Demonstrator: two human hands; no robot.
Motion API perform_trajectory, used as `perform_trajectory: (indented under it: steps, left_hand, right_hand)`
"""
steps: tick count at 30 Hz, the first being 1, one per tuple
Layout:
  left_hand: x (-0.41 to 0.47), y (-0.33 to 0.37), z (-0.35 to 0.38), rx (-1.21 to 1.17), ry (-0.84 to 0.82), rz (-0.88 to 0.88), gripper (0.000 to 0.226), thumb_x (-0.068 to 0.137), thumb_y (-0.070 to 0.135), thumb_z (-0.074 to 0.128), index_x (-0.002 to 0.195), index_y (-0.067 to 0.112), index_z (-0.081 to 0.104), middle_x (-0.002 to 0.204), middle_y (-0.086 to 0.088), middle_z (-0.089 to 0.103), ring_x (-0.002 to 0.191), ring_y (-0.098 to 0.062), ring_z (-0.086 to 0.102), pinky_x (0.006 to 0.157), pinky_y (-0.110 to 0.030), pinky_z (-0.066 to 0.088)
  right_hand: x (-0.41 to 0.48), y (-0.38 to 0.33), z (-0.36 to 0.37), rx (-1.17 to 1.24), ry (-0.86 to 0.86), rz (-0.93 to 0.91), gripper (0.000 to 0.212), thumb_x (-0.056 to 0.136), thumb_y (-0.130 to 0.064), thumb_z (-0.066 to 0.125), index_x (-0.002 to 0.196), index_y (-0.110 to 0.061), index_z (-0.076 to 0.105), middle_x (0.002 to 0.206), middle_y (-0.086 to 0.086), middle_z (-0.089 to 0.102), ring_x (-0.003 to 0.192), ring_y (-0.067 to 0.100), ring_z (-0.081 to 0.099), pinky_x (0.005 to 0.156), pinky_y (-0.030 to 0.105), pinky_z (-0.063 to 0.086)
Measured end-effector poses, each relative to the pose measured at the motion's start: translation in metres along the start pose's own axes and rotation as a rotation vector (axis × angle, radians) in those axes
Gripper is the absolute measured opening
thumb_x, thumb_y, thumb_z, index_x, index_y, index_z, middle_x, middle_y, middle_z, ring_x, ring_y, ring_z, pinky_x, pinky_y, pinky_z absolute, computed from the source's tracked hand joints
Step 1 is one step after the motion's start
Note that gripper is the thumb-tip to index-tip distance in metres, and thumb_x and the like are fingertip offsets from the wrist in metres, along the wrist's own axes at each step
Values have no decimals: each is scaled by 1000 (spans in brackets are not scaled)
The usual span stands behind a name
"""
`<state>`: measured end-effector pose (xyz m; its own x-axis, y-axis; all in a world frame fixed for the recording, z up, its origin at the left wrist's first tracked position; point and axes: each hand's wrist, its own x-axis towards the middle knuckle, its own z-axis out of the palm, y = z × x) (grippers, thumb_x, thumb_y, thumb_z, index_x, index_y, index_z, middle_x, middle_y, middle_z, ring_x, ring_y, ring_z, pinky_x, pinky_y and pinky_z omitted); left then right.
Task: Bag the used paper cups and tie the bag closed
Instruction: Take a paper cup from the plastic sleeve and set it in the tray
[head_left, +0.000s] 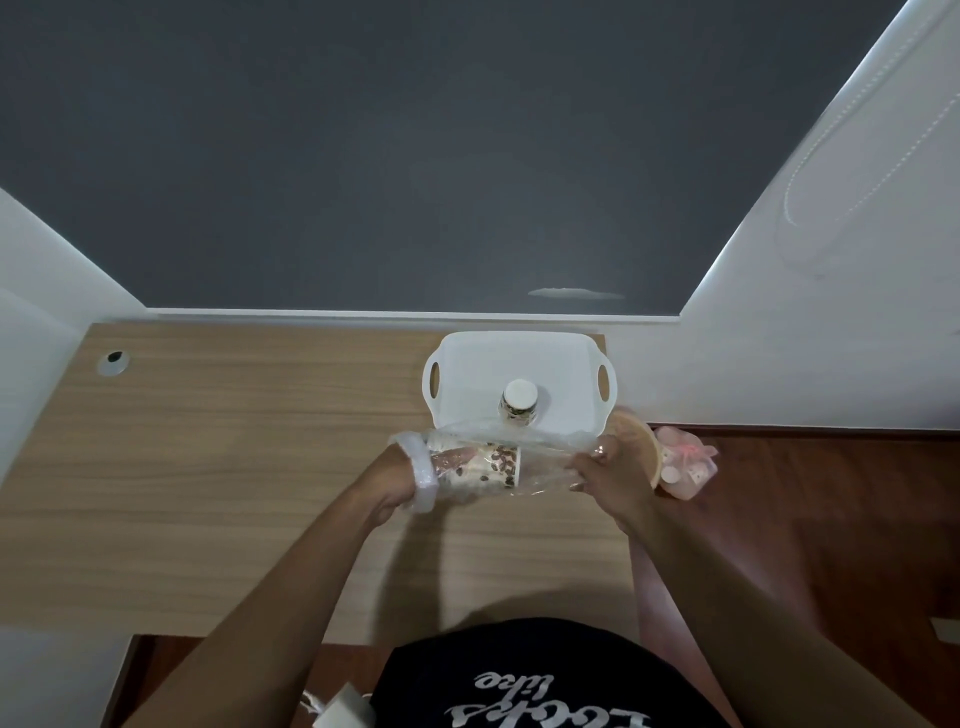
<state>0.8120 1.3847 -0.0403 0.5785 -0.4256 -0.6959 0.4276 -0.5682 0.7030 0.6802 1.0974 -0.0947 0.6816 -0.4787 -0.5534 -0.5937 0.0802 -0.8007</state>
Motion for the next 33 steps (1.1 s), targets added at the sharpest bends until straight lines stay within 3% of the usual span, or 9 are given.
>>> perform_trajectory:
  steps: [2,5,8,11,14,19,23,27,33]
  left_hand:
    - [-3,-9,-11,-59,13,-40,36,84,-2,76,119,6,83,89,-7,76,57,-8,64,49,-21,46]
    - [2,-28,-35,-84,79,-125,31,104,-3,59,126,0,80,70,-2,58,47,-6,35,41,-16,25]
    - [6,-34,-44,-80,95,-168,27,103,-4,59,108,6,84,84,-6,53,58,-11,33,46,-20,22]
    - [9,-29,-31,-62,220,-217,34,101,-4,51,82,14,73,72,1,50,62,-13,32,50,-22,21]
    - [19,-26,-15,-110,292,-247,33,98,-3,46,89,14,73,73,0,53,62,-14,37,47,-19,26]
    - [23,-20,6,-229,320,-244,21,96,5,53,96,14,71,82,-2,58,72,-17,46,59,-27,35]
    - [24,-18,14,-398,337,-155,23,105,19,58,117,13,77,102,-3,76,88,-21,67,81,-36,53]
    - [22,-15,16,-421,345,-48,21,108,18,59,107,11,79,102,-8,80,90,-26,75,80,-37,60]
    - [22,-19,0,-465,420,-7,9,96,16,77,103,11,80,87,-6,78,75,-22,73,71,-42,66]
  right_hand:
    - [5,6,-7,-51,41,-24,10,90,-1,72,98,-7,74,73,-6,78,75,17,75,64,32,65]
    - [11,13,-13,-111,39,-23,18,90,0,67,99,-12,77,82,0,82,80,22,78,63,35,65]
    - [18,22,-6,-138,68,13,20,88,-4,62,105,1,71,85,4,83,83,29,80,68,44,69]
    - [31,39,1,-227,134,26,39,80,-22,61,117,-8,62,92,5,80,78,25,80,68,51,69]
    - [64,74,1,-366,235,-11,47,77,-34,54,122,-21,54,91,8,75,79,34,77,71,55,66]
    - [31,32,1,-414,328,-22,62,86,-26,58,146,-10,51,103,11,76,87,38,77,79,51,65]
    - [42,40,-1,-458,384,-60,62,78,-31,53,135,-11,63,109,15,77,99,39,75,90,56,62]
    - [19,10,1,-491,423,-68,46,78,-20,60,123,-15,70,101,10,78,97,35,74,98,49,59]
    - [36,26,-15,-530,443,-120,41,69,-27,53,110,-31,56,72,-9,68,70,21,69,71,38,61]
